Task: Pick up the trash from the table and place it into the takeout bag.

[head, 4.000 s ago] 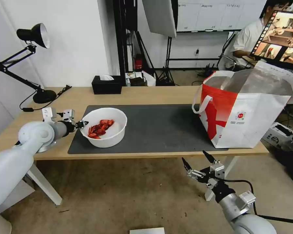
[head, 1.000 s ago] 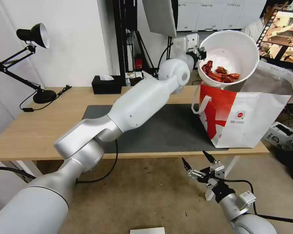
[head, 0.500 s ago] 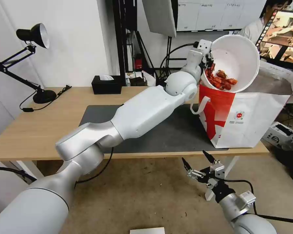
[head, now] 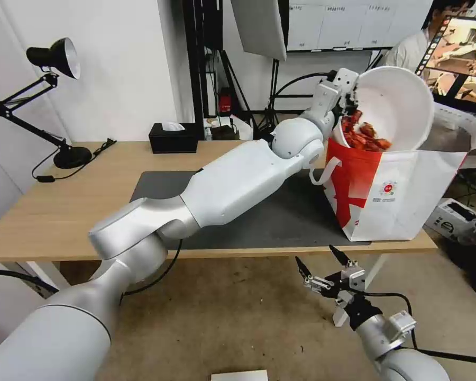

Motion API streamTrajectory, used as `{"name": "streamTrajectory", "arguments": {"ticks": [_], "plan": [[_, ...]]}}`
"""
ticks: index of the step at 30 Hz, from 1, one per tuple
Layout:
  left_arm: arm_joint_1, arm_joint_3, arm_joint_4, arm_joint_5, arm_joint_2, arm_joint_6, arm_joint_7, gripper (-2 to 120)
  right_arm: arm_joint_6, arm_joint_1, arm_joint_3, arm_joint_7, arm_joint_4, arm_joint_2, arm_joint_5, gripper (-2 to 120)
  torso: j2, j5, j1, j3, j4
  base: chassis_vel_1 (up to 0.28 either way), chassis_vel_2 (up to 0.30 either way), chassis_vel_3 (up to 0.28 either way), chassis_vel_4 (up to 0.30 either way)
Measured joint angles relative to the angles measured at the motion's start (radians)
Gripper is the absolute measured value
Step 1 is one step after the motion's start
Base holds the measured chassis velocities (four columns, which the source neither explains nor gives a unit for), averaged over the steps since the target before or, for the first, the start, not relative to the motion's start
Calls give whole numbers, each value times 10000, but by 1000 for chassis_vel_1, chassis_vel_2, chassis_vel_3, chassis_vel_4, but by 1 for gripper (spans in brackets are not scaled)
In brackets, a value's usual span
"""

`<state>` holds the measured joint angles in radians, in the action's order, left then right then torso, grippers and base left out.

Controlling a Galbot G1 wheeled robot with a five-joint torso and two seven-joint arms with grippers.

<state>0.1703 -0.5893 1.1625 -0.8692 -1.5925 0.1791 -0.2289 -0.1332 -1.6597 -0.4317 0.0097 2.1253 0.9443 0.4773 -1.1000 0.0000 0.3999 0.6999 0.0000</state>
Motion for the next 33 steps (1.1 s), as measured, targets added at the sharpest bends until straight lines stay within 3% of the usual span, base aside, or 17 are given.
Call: {"name": "streamTrajectory", "arguments": {"ticks": [6,28,32,33], "plan": [[-20,-274,-324,-247,2,11,608,0,0,0,0,0,0,0,0,100,0,0,0,0,1,0,0,0,0],[-128,-815,-741,-315,4,248,1536,0,0,0,0,1,0,0,0,100,0,0,0,0,1,0,0,0,0],[-125,-870,-732,-329,4,320,1540,9,0,0,0,0,0,0,0,100,0,0,0,0,0,0,0,0,0],[-124,-902,-711,-342,4,354,1536,15,0,0,0,1,0,0,0,100,0,0,0,0,1,0,0,0,0]]}}
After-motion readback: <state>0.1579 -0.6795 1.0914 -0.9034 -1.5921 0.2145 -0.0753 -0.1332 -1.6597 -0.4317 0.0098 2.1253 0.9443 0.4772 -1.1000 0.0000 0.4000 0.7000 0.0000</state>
